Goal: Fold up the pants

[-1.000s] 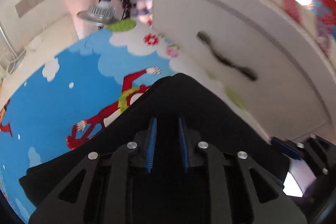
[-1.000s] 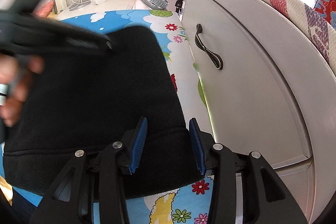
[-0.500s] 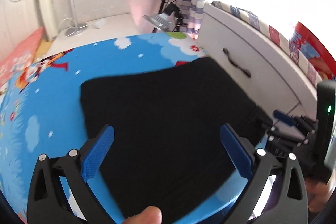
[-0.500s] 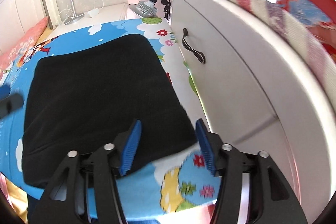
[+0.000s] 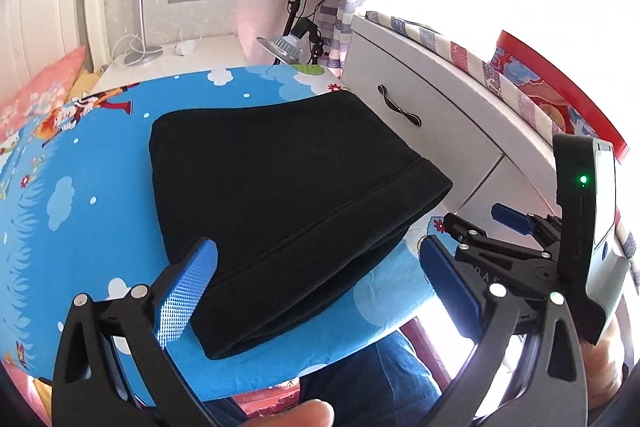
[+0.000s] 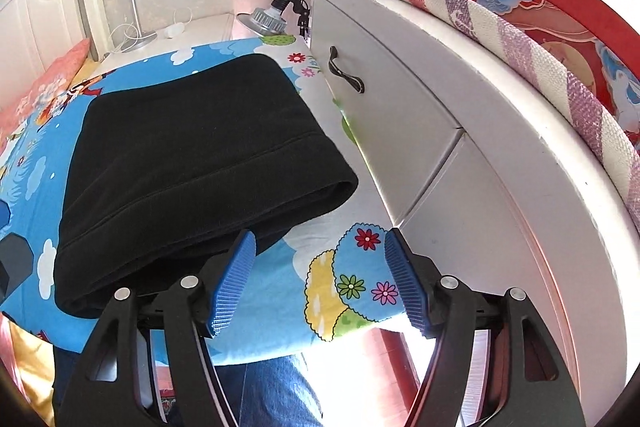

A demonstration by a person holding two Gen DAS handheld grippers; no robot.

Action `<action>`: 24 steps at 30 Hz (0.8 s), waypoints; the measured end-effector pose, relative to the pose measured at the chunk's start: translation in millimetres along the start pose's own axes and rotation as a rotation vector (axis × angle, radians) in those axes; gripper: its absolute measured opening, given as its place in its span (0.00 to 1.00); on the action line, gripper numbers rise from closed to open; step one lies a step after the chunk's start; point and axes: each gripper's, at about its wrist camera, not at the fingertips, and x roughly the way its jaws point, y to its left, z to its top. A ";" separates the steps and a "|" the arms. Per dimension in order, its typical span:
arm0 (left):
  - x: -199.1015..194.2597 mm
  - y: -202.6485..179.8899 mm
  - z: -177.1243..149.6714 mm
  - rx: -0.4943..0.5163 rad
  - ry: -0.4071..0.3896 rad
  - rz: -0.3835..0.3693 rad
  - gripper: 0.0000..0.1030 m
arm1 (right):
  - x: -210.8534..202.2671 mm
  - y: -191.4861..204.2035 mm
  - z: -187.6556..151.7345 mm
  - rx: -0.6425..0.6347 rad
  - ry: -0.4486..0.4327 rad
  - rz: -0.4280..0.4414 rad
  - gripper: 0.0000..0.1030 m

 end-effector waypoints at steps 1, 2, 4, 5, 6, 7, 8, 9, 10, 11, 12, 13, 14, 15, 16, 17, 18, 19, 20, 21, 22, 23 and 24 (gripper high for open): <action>3.5 2.9 -0.6 -0.018 0.014 0.004 0.98 | 1.9 -0.2 1.5 0.001 -0.006 -0.001 0.63; 6.2 5.7 -1.1 -0.027 0.024 0.018 0.98 | 5.4 -0.5 3.0 -0.002 -0.006 -0.004 0.63; 13.7 10.0 -4.4 -0.027 0.044 0.054 0.98 | 8.8 -0.6 3.5 0.004 -0.003 -0.005 0.63; 16.9 12.1 -6.2 -0.026 0.056 0.064 0.98 | 11.8 -1.1 4.3 0.010 0.006 -0.003 0.63; 18.9 14.2 -7.8 -0.029 0.065 0.072 0.98 | 12.8 -1.4 4.4 0.013 0.010 -0.001 0.63; 19.5 15.7 -8.6 -0.031 0.066 0.079 0.98 | 12.8 -1.1 4.1 0.013 0.010 -0.003 0.63; 19.6 16.7 -9.6 -0.030 0.064 0.093 0.98 | 12.8 -0.4 3.7 0.008 0.012 -0.005 0.63; 19.4 17.5 -9.9 -0.032 0.061 0.098 0.98 | 12.8 0.0 3.4 0.006 0.014 -0.003 0.63; 19.1 18.2 -9.9 -0.036 0.061 0.100 0.98 | 12.5 0.2 2.7 0.008 0.017 -0.001 0.63; 18.9 18.7 -9.6 -0.040 0.061 0.098 0.98 | 12.5 0.0 2.5 0.009 0.019 0.000 0.63; 18.6 19.1 -9.2 -0.045 0.061 0.098 0.98 | 12.2 0.2 1.9 0.009 0.020 0.003 0.63; 18.2 18.9 -8.9 -0.044 0.059 0.101 0.98 | 11.3 0.5 1.3 0.010 0.021 0.006 0.63; 17.7 18.7 -7.8 -0.043 0.058 0.101 0.98 | 10.5 0.3 0.9 0.011 0.020 0.008 0.63; 17.5 18.3 -7.5 -0.041 0.059 0.098 0.98 | 9.3 0.3 0.6 0.012 0.018 0.009 0.63; 17.1 18.0 -7.2 -0.040 0.058 0.096 0.98 | 8.3 0.1 0.3 0.012 0.017 0.009 0.63; 16.8 17.9 -7.1 -0.039 0.057 0.096 0.98 | 6.8 -0.2 0.1 0.012 0.014 0.008 0.63; 16.1 17.5 -6.4 -0.038 0.055 0.094 0.98 | 6.0 -0.5 0.3 0.012 0.012 0.008 0.63; 15.6 17.1 -5.7 -0.038 0.054 0.093 0.98 | 5.1 -0.8 0.6 0.013 0.010 0.008 0.63; 15.0 16.7 -5.1 -0.038 0.053 0.092 0.98 | 3.8 -1.1 0.7 0.014 0.007 0.009 0.63; 14.1 15.9 -4.3 -0.037 0.050 0.091 0.98 | 2.7 -1.0 0.5 0.014 0.005 0.009 0.63; 13.3 14.9 -3.7 -0.036 0.048 0.090 0.98 | 2.1 -1.1 0.5 0.014 0.004 0.008 0.63; 12.8 13.8 -3.3 -0.035 0.047 0.088 0.98 | 1.7 -1.5 0.7 0.014 0.003 0.009 0.63; 12.3 12.7 -2.9 -0.032 0.046 0.086 0.98 | 1.5 -1.8 0.7 0.015 0.002 0.009 0.63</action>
